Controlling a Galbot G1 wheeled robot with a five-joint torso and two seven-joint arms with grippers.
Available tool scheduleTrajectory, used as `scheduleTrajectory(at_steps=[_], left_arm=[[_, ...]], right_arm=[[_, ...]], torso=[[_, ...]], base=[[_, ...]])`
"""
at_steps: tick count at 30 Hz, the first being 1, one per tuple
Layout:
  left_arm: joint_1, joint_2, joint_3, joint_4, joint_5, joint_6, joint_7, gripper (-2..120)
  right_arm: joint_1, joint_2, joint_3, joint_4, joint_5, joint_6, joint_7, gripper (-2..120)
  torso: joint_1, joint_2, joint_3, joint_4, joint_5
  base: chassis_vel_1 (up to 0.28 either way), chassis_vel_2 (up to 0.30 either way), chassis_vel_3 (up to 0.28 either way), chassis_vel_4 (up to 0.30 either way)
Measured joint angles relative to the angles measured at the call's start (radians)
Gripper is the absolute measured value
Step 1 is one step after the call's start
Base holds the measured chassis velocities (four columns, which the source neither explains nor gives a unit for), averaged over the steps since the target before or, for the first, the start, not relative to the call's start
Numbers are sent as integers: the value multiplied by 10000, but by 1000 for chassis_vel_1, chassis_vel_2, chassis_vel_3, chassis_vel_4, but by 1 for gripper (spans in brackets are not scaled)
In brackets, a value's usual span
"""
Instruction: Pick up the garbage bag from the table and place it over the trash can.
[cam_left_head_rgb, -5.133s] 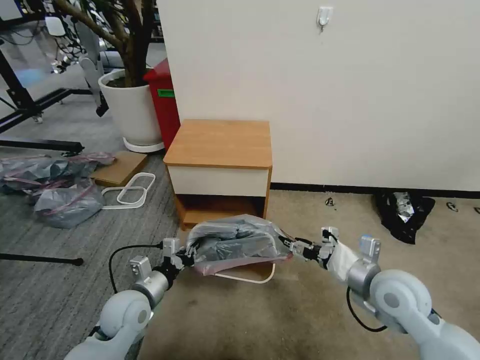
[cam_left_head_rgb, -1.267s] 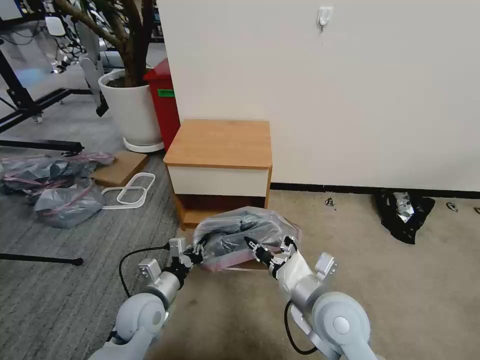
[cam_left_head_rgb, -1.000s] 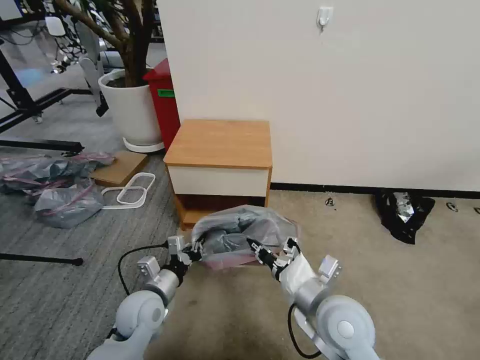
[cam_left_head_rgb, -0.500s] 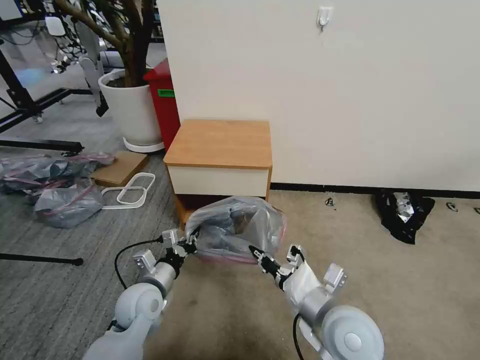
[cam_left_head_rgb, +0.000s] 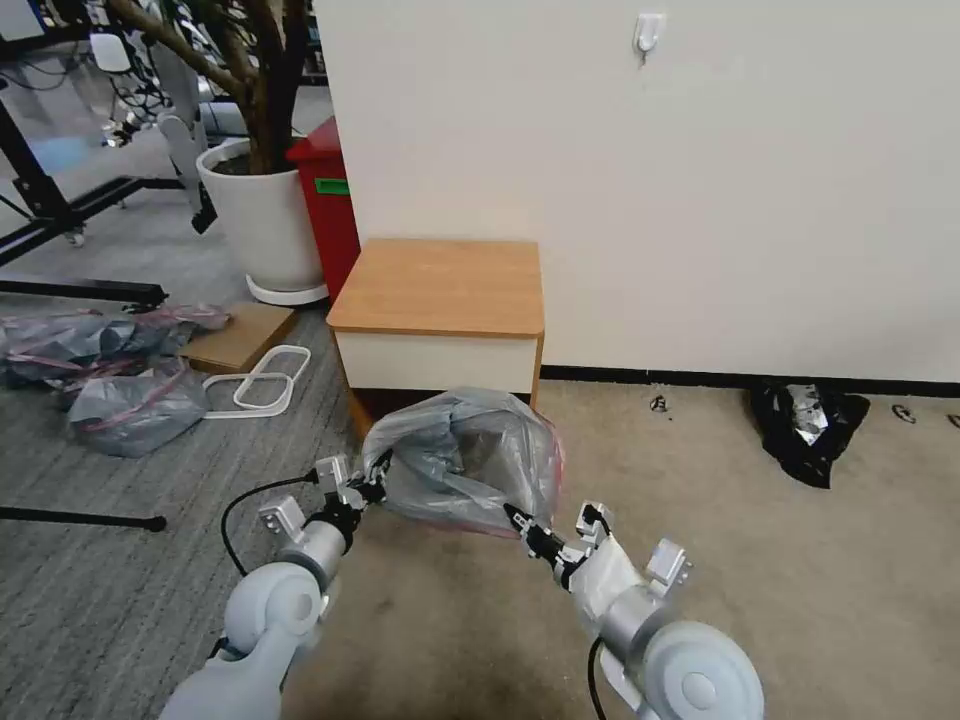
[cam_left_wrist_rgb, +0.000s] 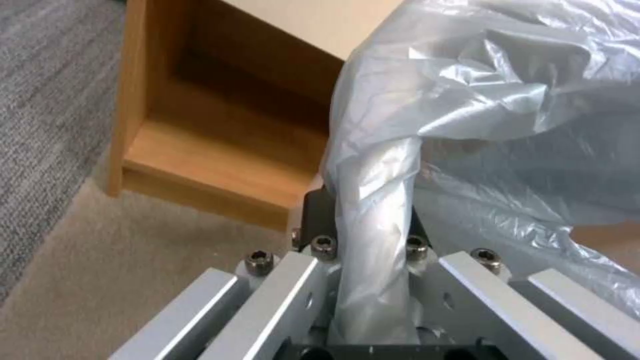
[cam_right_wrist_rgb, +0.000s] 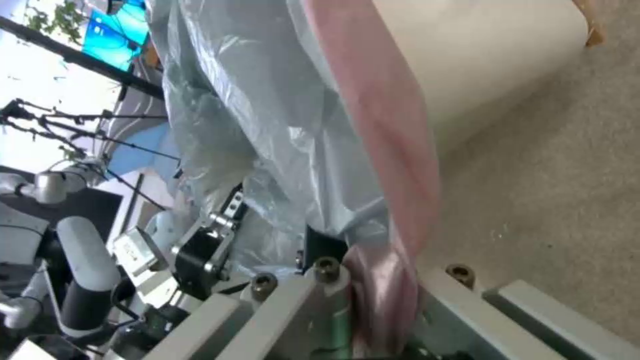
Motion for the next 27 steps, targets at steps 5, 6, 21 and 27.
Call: scheduleTrajectory(at_steps=[5,6,21,27], left_arm=[[11,-9,1,-18,4,36,12,2],[-8,-9,-1,-26,4,47,14,2],[-286,134,-30,147,-60,64,33,2],[-403,310,0,279,-98,76,33,2]], right_arm=[[-4,-154,-154,-65,-837,-15,-16,14],[-22,-233,-162,-120,-1219,5,-99,19],[-337,-709,79,26,-2157,211,-741,73],[-455,-861,273,67,-2141,363,-1269,94]], torso=[[0,0,0,0,0],[-1,0,0,0,0],[0,0,0,-1,0],[0,0,0,0,0]], base=[[0,0,0,0],[0,0,0,0],[0,0,0,0],[0,0,0,0]])
